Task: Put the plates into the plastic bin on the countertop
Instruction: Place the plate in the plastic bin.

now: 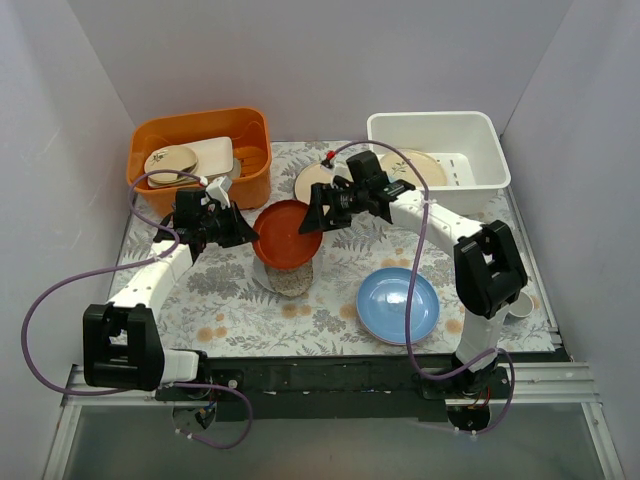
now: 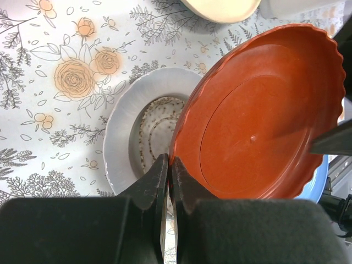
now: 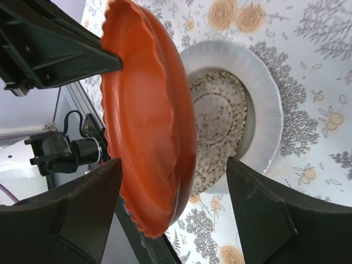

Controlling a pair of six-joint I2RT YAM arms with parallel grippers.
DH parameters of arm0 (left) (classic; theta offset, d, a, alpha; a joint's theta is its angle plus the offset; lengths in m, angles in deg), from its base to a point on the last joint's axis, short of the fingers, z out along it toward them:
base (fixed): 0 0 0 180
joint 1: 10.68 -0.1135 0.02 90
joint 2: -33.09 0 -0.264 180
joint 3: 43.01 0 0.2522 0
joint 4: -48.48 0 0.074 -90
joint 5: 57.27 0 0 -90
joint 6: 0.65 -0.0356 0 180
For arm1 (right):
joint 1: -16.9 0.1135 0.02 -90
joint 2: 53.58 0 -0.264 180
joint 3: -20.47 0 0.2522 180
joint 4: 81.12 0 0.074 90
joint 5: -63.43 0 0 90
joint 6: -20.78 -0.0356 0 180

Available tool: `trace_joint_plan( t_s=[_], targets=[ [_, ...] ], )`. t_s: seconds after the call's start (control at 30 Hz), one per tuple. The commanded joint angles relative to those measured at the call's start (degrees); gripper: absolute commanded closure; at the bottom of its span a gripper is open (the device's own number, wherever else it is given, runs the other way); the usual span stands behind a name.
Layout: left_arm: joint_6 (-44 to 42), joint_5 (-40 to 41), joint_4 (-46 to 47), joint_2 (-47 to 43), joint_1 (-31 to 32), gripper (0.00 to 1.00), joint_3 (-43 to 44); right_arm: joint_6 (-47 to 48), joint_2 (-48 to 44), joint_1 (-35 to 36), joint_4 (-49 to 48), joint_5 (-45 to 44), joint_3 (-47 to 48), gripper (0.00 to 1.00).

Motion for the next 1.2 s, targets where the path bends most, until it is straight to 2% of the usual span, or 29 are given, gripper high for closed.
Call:
trace_joint_plan(
  t_s=[0.0, 0.13, 0.23, 0.33, 0.37, 0.47, 0.67, 0.8, 0.83, 0.93, 0.97, 1.03, 1.07, 1.17],
  targets=[
    [-0.2, -2.5, 1.4, -2.9, -0.2, 1.00, -0.6, -2.1, 0.9, 1.1, -4.4, 2.3, -0.8, 0.18],
    [-0.2, -3.0, 1.5, -3.1, -0.2, 1.00, -0.7, -2.1, 2.0, 1.6, -4.3, 2.5, -0.4, 0.23],
    [-0.3, -3.0, 1.5, -3.0, -0.2, 1.00, -0.7, -2.1, 2.3, 1.7, -4.5, 3.0, -0.5, 0.33],
    [-0.3, -3.0, 1.5, -3.1, -0.2, 1.00, -0.7, -2.3, 2.5, 1.7, -5.0, 3.7, -0.7, 0.55],
    [-0.3, -3.0, 1.5, -3.1, -0.2, 1.00, -0.7, -2.4, 2.5, 1.7, -5.2, 4.1, -1.0, 0.71],
    [-0.5, -2.8, 1.4, -3.1, -0.2, 1.00, -0.6, -2.8, 2.4, 1.7, -6.4, 4.7, -1.6, 0.98],
    [-0.6, -2.1, 1.3, -3.3, -0.2, 1.00, -0.5, -2.7, 2.4, 1.8, -6.1, 4.9, -1.5, 0.99],
    [-0.6, -1.8, 1.1, -3.3, -0.2, 0.84, -0.4, -2.5, 2.2, 1.7, -6.0, 5.0, -1.7, 0.99],
    [-0.7, -1.8, 1.1, -3.3, -0.2, 0.70, -0.3, -2.4, 2.2, 1.7, -6.1, 5.1, -1.8, 0.99],
    [-0.9, -1.9, 1.0, -3.4, -0.3, 0.55, -0.4, -2.3, 1.9, 1.7, -6.6, 5.0, -2.0, 0.99],
    [-0.9, -2.0, 0.9, -3.4, -0.2, 0.45, -0.3, -2.3, 1.8, 1.7, -6.6, 5.1, -2.2, 0.99],
    [-1.0, -2.2, 0.8, -3.5, -0.2, 0.37, -0.3, -2.3, 1.7, 1.7, -6.7, 5.2, -2.2, 0.99],
    [-1.1, -2.2, 0.8, -3.5, -0.2, 0.28, -0.2, -2.3, 1.6, 1.7, -6.7, 5.2, -2.2, 0.99],
    [-1.3, -2.0, 0.7, -3.9, -0.2, 0.14, -0.3, -2.3, 1.7, 1.7, -6.7, 5.3, -2.3, 0.99]
  ],
)
